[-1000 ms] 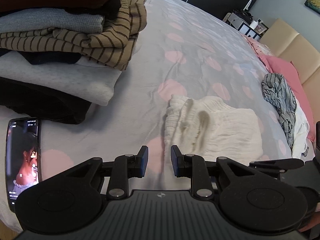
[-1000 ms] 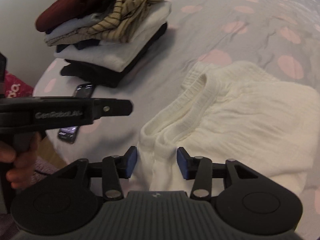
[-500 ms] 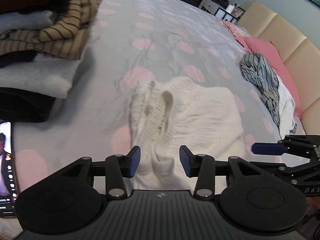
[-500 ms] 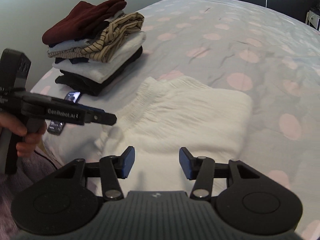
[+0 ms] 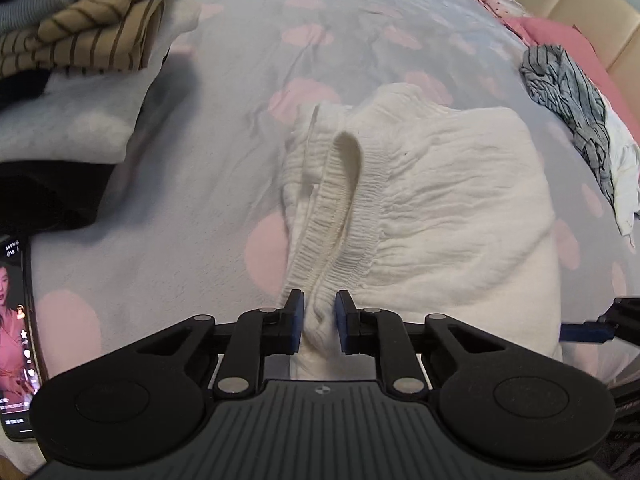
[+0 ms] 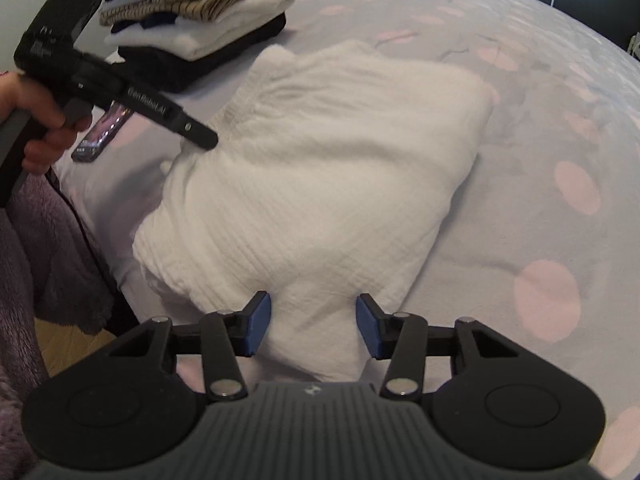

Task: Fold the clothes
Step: 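Lay the bunched end over the garment and open the right gripper, then grasp the folded garment's waistband edge with the left gripper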

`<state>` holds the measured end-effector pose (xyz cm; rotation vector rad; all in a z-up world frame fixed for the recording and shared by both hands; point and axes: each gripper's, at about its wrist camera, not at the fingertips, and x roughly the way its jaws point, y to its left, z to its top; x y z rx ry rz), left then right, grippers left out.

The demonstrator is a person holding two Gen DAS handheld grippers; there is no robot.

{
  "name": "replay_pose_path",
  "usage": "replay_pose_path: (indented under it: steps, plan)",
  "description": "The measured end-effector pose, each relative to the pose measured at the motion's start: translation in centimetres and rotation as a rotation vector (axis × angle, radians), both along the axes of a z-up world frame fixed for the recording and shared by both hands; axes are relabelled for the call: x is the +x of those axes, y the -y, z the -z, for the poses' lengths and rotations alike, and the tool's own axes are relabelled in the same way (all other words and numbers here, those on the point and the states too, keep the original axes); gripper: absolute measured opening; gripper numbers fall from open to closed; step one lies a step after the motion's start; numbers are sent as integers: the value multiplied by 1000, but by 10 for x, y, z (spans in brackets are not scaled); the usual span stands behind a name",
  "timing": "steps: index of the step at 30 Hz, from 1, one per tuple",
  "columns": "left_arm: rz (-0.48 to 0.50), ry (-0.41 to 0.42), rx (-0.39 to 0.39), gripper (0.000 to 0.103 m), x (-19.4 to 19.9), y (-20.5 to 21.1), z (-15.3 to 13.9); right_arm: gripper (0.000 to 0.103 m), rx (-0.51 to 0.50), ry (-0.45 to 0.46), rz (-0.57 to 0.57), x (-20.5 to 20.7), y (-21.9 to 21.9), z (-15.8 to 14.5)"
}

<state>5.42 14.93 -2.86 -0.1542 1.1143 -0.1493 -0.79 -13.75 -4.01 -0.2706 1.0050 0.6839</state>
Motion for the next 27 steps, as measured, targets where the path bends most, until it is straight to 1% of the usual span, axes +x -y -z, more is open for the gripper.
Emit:
replay_pose_path:
  steps: [2, 5, 7, 8, 10, 12, 14, 15, 18, 19, 20, 23, 27]
  plan:
    - [-3, 10, -9, 15, -3, -1, -4, 52, 4, -8, 0, 3, 1, -2]
    - [-2, 35, -38, 16, -5, -3, -15, 53, 37, -36, 35, 10, 10, -14]
    - [1, 78, -51, 26, -2, -3, -25, 54, 61, -40, 61, 14, 17, -23]
    - [2, 104, -57, 29, 1, -2, -30, 54, 65, -26, 73, 17, 19, -28]
    - [4, 156, -51, 41, 9, 3, -37, 54, 62, 11, 119, 26, 24, -36]
    - [2, 194, -53, 41, 18, 8, -41, 54, 66, 28, 172, 40, 28, -39]
    - [-3, 206, -45, 41, 31, 14, -38, 53, 65, 43, 238, 55, 32, -39]
    - [-11, 205, -36, 41, 38, 17, -36, 52, 64, 52, 270, 62, 35, -39]
    - [-18, 175, -21, 25, 53, 23, -25, 40, 96, 58, 337, 82, 39, -38]
    - [-20, 166, -11, 18, 56, 24, -23, 31, 110, 59, 355, 89, 40, -38]
    - [-23, 157, 1, 16, 59, 24, -21, 25, 128, 65, 360, 94, 40, -38]
    - [-47, 136, 21, 15, 66, 21, -15, 19, 156, 94, 331, 108, 32, -38]
    - [-80, 114, 7, 15, 76, 14, -4, 19, 153, 117, 267, 125, 14, -31]
